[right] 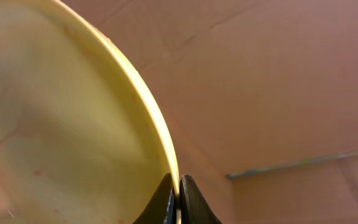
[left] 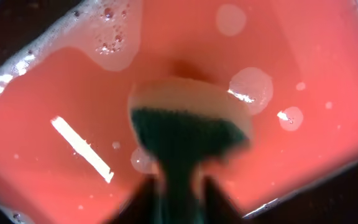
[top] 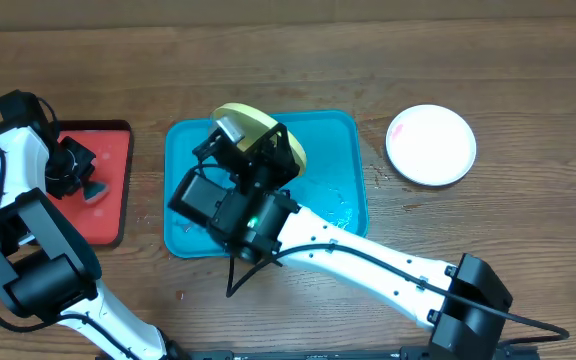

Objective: Clean dirty plates on tray and stack at the side
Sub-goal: 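Lift the yellow plate with the right gripper and carry it right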

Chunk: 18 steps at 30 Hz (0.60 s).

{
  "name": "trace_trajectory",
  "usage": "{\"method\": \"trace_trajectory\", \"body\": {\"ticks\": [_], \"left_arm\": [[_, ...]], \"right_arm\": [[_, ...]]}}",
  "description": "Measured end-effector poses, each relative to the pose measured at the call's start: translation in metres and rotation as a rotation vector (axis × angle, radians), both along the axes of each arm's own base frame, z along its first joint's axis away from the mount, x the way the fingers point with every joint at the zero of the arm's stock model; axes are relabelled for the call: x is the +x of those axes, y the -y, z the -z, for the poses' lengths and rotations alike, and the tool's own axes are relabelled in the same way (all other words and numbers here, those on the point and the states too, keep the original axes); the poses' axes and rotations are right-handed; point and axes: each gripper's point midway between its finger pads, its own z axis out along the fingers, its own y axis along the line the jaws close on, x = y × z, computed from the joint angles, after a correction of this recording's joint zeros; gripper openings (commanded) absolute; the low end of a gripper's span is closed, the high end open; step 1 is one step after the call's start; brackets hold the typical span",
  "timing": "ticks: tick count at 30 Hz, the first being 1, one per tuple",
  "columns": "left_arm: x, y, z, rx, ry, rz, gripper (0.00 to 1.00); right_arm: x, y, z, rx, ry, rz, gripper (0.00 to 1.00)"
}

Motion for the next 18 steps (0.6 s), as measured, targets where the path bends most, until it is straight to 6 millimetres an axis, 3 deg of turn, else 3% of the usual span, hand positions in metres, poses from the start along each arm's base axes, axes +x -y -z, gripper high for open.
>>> {"method": "trace_trajectory", "body": {"ticks": [3, 12, 14, 16, 18], "left_arm": [[0.000, 0.000, 0.001, -0.001, -0.002, 0.004, 0.73], [-0.003, 0.006, 0.002, -0.034, -0.007, 0.005, 0.73], [-0.004, 0.006, 0.002, -0.050, -0.003, 0.002, 0.80], [-0.003, 0.008, 0.002, -0.064, 0.003, 0.002, 1.00], [-0.003, 0.009, 0.002, -0.074, 0.007, -0.001, 1.00]], "right_arm": [[-0.003, -0.001, -0.006, -0.059, 0.014, -0.006, 0.04], [0.002, -0.006, -0.021, -0.151, 0.045, -0.013, 0.04], [0.004, -0.010, -0.031, -0.173, 0.073, -0.007, 0.04], [0.006, -0.012, -0.038, -0.190, 0.087, -0.003, 0.04], [0.007, -0.013, -0.039, -0.190, 0.090, -0.003, 0.04]]}}
